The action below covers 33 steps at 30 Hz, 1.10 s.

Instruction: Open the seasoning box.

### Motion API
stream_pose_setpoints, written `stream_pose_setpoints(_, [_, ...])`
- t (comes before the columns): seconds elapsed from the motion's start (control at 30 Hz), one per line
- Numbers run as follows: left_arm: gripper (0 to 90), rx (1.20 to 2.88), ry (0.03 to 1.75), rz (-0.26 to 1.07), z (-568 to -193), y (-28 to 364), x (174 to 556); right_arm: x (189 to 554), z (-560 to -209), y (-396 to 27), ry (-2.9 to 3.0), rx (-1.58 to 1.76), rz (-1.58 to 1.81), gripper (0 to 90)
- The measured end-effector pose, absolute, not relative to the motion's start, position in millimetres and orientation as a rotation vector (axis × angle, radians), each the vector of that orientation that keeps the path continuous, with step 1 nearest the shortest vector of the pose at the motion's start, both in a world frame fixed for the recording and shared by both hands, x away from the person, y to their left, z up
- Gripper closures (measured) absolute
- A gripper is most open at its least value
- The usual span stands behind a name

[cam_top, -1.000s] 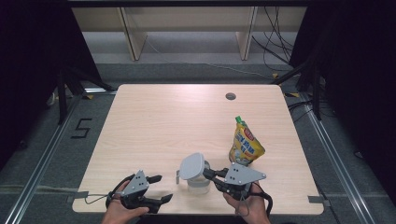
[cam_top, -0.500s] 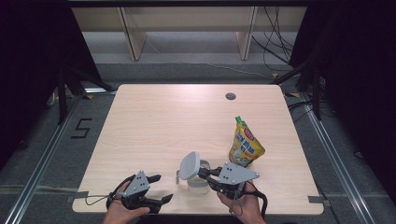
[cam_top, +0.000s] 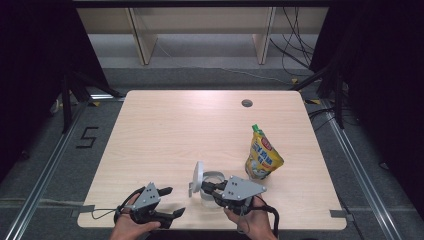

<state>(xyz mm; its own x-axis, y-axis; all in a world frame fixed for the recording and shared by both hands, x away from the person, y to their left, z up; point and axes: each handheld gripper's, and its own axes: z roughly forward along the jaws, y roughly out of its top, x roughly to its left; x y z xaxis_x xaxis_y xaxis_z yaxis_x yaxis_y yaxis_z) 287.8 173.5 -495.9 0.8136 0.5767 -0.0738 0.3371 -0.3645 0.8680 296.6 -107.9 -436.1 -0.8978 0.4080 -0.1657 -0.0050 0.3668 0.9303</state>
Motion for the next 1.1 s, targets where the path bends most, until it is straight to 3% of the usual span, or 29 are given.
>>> stream_pose_setpoints(0.43, [20.6,1.997,0.679,0.308,-495.5,175.9,288.3,294.9,-436.9,-114.2,2.269,0.364,1.513,84.0])
stream_pose_setpoints(1.1, [20.6,1.994,0.686,0.291,-495.8,174.8,286.8,273.8,-457.6,-211.0,2.137,0.756,1.467,53.1])
